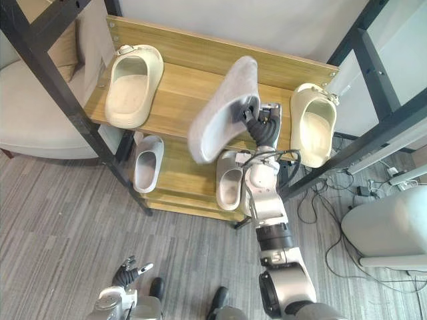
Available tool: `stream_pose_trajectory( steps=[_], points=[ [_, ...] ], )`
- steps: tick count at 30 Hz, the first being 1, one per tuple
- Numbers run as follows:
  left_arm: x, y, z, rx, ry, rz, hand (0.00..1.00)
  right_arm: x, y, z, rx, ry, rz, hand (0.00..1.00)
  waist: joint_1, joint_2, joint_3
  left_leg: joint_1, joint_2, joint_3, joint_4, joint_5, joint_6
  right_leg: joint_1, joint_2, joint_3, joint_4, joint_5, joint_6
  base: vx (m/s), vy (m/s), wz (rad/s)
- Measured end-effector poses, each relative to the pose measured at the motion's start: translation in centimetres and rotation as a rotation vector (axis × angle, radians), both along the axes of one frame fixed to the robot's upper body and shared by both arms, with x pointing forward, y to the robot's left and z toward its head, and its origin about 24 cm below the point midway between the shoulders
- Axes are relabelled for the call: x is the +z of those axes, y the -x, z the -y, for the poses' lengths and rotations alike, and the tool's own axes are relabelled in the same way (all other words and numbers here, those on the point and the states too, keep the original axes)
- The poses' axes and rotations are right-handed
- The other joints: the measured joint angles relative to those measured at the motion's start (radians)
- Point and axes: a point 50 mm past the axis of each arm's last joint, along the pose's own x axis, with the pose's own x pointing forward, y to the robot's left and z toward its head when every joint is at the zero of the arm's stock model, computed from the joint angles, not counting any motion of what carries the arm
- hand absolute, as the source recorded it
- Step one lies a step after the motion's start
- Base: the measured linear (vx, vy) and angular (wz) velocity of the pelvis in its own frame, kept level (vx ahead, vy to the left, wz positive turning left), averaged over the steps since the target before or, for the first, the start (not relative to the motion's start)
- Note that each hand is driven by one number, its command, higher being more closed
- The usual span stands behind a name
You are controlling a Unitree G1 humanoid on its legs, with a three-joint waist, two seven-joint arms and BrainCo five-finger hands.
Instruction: Organize the slippers on the shoe rack
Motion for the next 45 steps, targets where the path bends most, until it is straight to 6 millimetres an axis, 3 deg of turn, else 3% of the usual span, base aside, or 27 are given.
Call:
stream_pose_trajectory(
  steps=[10, 18, 22, 27, 32, 38, 40, 41, 43, 45],
  points=[
    [-0.8, 1.5, 1.0, -0.002, 0.024, -0.049, 0.00, -0.1, 3.1, -1.1, 0.082, 0.003, 0.080, 1.00, -0.013, 0.053, -0.065, 0.017, 0.003, 0.021, 0.002, -0.002, 0.003, 0.004, 0.002, 0.025, 0.001, 0.001, 0.000, -0.01, 0.001, -0.06],
    [-1.0, 1.9, 0.8, -0.011, 0.020, -0.069, 0.00, 1.0, 5.8, -3.0, 0.214, -0.004, 0.190, 1.00, -0.039, 0.049, -0.070, 0.037, 0.003, 0.026, 0.014, -0.005, 0.007, 0.018, 0.001, 0.035, 0.013, 0.002, -0.002, -0.01, 0.001, -0.03],
    [-1.2, 2.4, 0.7, -0.013, 0.018, -0.091, 0.00, -0.1, 7.4, -3.5, 0.286, -0.022, 0.165, 1.00, -0.055, 0.047, -0.091, 0.041, 0.003, 0.028, 0.015, -0.005, 0.007, 0.020, 0.001, 0.038, 0.013, 0.005, -0.004, -0.02, 0.001, -0.02],
    [-1.4, 2.7, 0.8, -0.022, 0.018, -0.110, 0.00, -4.1, 9.3, -3.6, 0.323, -0.021, 0.002, 1.00, -0.062, 0.054, -0.098, 0.067, 0.004, 0.044, 0.016, -0.008, 0.003, 0.043, 0.006, 0.051, -0.012, 0.022, -0.002, -0.04, -0.001, -0.10],
    [-1.8, 3.2, 1.3, -0.053, 0.025, -0.140, 0.00, -7.3, 10.9, -3.1, 0.332, -0.004, -0.146, 1.00, -0.081, 0.079, -0.118, 0.064, 0.006, 0.054, 0.016, -0.014, -0.003, 0.040, 0.012, 0.064, -0.033, 0.030, -0.002, -0.02, 0.000, -0.10],
    [-1.9, 3.3, 1.7, -0.080, 0.025, -0.151, 0.00, -11.8, 11.2, -2.6, 0.329, 0.041, -0.363, 1.00, -0.083, 0.094, -0.137, 0.032, 0.015, 0.053, 0.028, -0.018, -0.009, 0.014, 0.022, 0.063, -0.032, 0.029, -0.003, 0.01, -0.003, 0.00],
    [-1.7, 2.8, 1.8, -0.085, 0.028, -0.132, 0.00, -13.8, 10.8, -2.3, 0.312, 0.079, -0.460, 1.00, -0.081, 0.112, -0.117, -0.055, 0.028, 0.052, 0.171, -0.074, -0.006, -0.054, 0.013, 0.068, 0.087, -0.013, -0.013, 0.05, -0.005, -0.01],
    [-1.7, 2.6, 1.8, -0.086, 0.028, -0.127, 0.00, -13.9, 10.6, -2.3, 0.311, 0.083, -0.464, 1.00, -0.081, 0.112, -0.112, -0.066, 0.029, 0.052, 0.193, -0.080, -0.004, -0.066, 0.011, 0.069, 0.105, -0.020, -0.014, -0.03, 0.022, -0.05],
    [-1.0, 0.6, 1.8, -0.097, 0.023, -0.075, 0.00, -13.1, 8.3, -2.4, 0.307, 0.120, -0.439, 1.00, -0.080, 0.118, -0.038, -0.204, 0.040, 0.045, 0.407, -0.138, 0.005, -0.194, -0.019, 0.071, 0.318, -0.105, -0.025, -0.11, 0.022, 0.03],
    [-0.5, -0.7, 1.9, -0.093, 0.025, -0.030, 0.00, -12.0, 6.6, -2.4, 0.293, 0.146, -0.397, 1.00, -0.080, 0.119, 0.004, -0.284, 0.046, 0.026, 0.505, -0.176, 0.001, -0.272, -0.034, 0.065, 0.433, -0.153, -0.031, -0.17, -0.007, 0.22]
  ],
)
